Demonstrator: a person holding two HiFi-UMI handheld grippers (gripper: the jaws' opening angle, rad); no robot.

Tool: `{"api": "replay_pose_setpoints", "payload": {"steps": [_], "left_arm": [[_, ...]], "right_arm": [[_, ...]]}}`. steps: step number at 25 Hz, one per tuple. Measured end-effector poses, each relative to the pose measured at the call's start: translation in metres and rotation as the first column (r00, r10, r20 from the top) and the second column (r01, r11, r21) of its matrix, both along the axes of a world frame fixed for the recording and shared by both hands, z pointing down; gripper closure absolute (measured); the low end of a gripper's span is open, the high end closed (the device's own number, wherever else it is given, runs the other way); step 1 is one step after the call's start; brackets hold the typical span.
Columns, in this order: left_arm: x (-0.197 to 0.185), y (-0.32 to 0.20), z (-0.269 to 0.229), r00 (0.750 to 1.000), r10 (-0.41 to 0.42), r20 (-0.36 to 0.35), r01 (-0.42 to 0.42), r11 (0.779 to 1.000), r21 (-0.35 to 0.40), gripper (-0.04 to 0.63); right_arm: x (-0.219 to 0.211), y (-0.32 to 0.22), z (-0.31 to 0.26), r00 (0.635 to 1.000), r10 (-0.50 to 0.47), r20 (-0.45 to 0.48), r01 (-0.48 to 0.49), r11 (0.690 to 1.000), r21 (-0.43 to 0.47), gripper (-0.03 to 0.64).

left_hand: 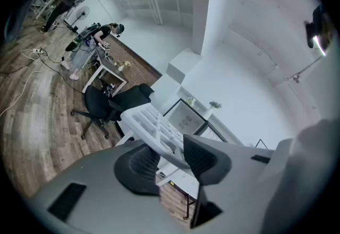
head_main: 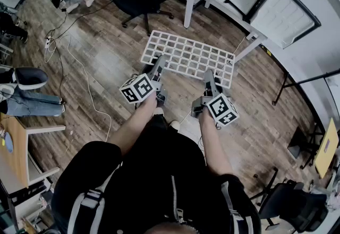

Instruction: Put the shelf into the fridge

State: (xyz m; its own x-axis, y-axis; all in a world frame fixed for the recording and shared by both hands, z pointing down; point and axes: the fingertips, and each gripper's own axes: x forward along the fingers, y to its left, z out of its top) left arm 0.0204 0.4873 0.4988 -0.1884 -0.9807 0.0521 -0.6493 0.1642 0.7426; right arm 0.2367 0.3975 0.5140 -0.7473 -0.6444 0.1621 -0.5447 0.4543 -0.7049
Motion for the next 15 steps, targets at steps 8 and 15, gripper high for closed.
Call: {"api": "replay_pose_setpoints", "payload": {"steps": [8,15], "left_arm": [[-0.007,0.017,-0.009,1.000,-0.010,0.007,0.010,1.000,0.016,0.443],[0.002,0.016,-0.009,1.000,-0.002,0.007,0.002,1.000,0.016,0.443]], "right_arm": [[-0.006,0.017,-0.009,1.000,-0.011,0.013,0.010,1.000,0.011,0.443],[0.003,0.017,-0.006,0.999,-0.020,0.028,0.020,1.000,-0.010,0.448]]}}
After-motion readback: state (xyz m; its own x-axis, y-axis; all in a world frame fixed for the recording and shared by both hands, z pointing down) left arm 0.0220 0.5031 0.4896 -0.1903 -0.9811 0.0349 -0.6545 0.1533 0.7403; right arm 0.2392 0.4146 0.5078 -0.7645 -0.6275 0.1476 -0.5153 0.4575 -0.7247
